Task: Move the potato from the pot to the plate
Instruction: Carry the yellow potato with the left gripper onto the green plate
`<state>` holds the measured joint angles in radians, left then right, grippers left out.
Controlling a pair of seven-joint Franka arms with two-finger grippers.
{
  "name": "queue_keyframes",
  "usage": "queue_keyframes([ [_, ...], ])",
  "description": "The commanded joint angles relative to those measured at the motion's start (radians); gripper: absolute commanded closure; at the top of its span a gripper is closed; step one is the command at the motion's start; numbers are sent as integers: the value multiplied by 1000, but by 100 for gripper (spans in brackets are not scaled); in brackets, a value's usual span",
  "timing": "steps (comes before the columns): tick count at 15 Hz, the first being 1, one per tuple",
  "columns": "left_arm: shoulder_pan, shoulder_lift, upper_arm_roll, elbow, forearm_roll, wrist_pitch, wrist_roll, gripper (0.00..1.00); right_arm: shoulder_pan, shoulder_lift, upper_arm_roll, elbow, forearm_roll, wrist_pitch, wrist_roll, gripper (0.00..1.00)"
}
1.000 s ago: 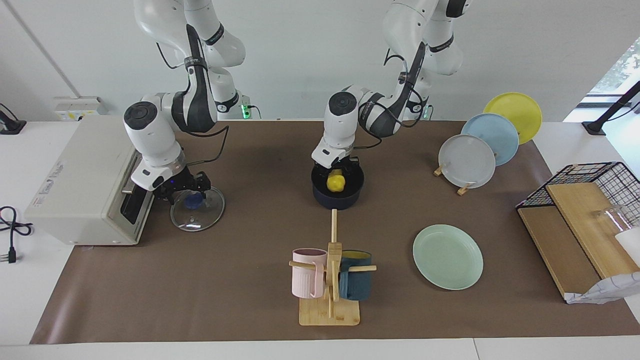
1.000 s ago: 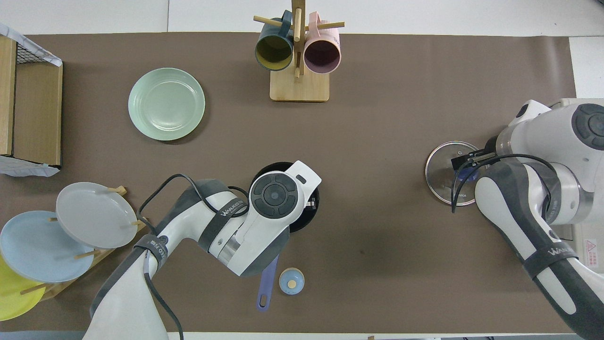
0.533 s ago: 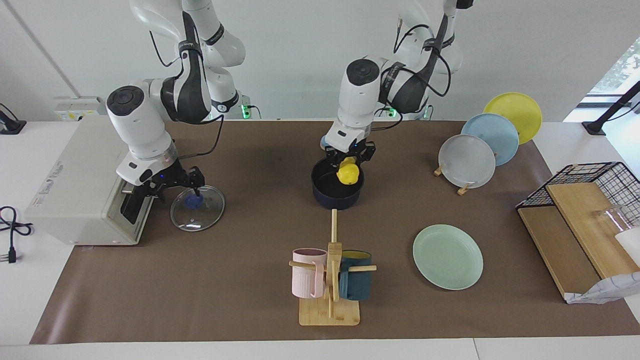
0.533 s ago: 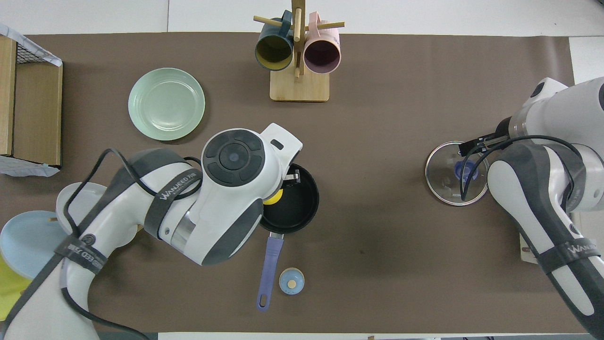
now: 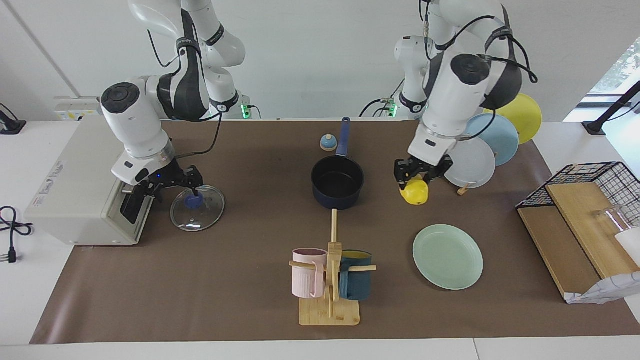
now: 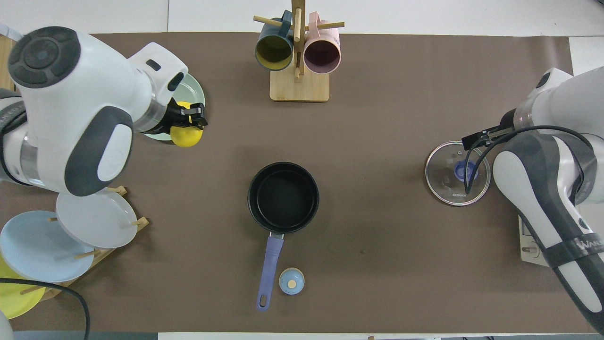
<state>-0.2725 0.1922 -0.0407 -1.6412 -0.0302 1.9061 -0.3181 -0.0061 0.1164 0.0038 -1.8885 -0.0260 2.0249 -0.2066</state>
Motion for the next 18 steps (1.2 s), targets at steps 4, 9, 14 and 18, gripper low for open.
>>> queue_keyframes([
  [4, 113, 170, -11, 38, 16, 204, 223, 100, -2, -4, 12, 147, 6, -192, 87, 0],
  [9, 139, 280, -11, 26, 94, 355, 294, 100, -2, -72, 18, 247, 8, -417, 92, 0],
  [14, 138, 293, -10, -41, 98, 416, 300, 100, 17, -77, 16, 325, 5, -551, 159, 0],
  [18, 141, 291, -10, -55, 98, 422, 300, 89, 8, -63, 19, 357, -5, -574, 162, 0],
])
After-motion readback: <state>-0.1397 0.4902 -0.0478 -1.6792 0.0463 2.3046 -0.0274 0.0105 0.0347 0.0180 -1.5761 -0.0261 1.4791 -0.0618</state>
